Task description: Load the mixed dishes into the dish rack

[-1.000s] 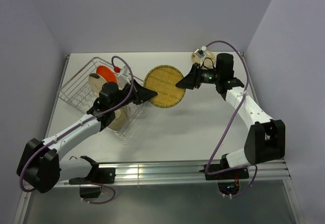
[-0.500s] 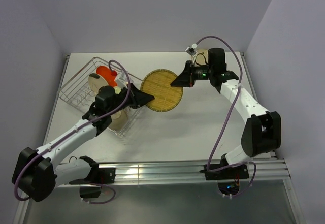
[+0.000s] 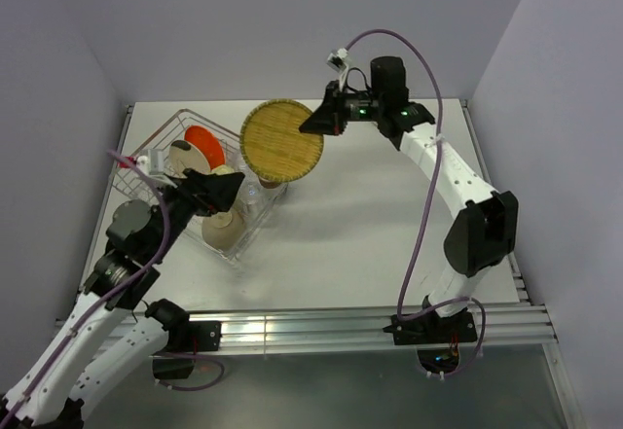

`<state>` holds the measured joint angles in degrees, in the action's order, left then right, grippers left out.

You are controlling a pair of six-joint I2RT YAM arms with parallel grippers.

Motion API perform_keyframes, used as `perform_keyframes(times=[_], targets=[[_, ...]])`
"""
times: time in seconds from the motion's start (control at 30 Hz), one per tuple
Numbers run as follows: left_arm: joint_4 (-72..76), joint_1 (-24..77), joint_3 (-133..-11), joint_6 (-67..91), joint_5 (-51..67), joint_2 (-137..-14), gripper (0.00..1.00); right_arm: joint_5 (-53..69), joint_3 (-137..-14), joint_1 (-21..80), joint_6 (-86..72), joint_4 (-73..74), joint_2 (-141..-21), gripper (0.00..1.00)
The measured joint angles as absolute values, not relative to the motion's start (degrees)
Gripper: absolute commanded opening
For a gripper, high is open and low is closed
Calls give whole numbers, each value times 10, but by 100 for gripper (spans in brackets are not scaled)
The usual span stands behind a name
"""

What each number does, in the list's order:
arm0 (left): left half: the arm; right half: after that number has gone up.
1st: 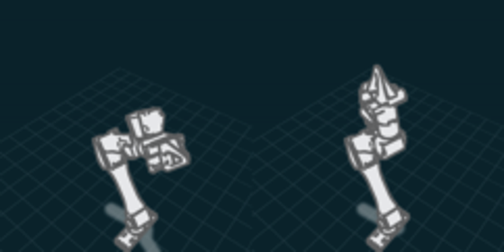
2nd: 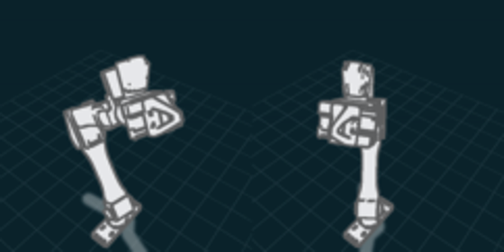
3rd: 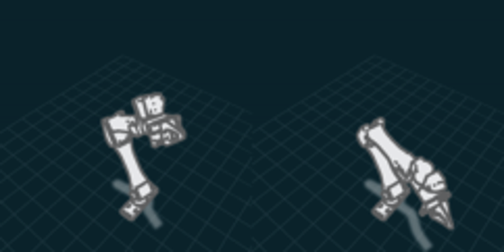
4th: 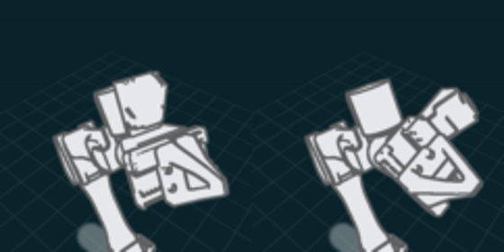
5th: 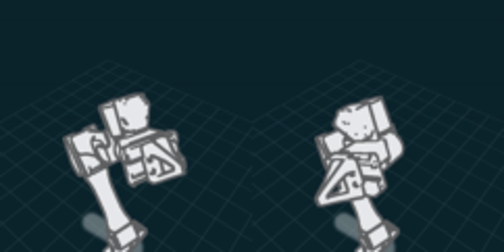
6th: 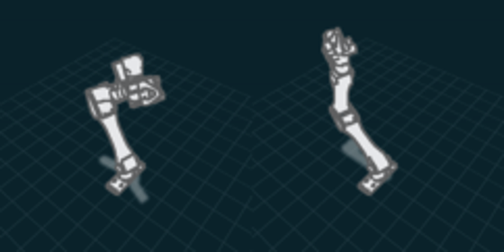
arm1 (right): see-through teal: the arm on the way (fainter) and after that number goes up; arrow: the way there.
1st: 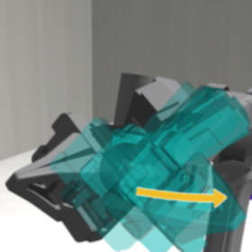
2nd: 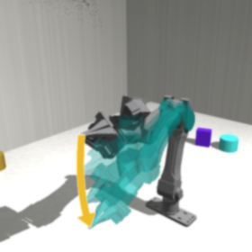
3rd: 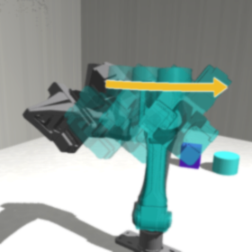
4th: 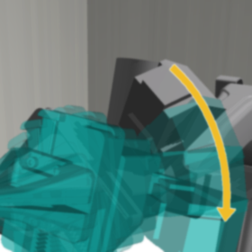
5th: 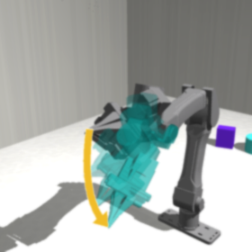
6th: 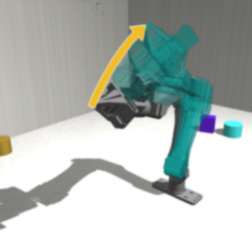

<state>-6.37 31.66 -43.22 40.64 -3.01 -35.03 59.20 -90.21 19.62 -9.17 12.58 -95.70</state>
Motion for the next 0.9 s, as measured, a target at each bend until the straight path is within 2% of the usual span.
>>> perform_keyframes(times=[0.1, 0.37, 0.57, 0.9], targets=[[-112, 316, -449, 389, -72, -312, 96, 531, -976, 240, -88, 144, -1001, 0], [-212, 315, -495, 355, -128, -294, 96, 251, -1151, 423, -84, 172, -1124, 0], [-243, 315, -523, 338, -154, -265, 96, 86, -1273, 515, -49, 152, -1237, 0], [-286, 315, -531, 336, -200, -213, 99, -106, -1298, 579, 79, 28, -1353, 0]])
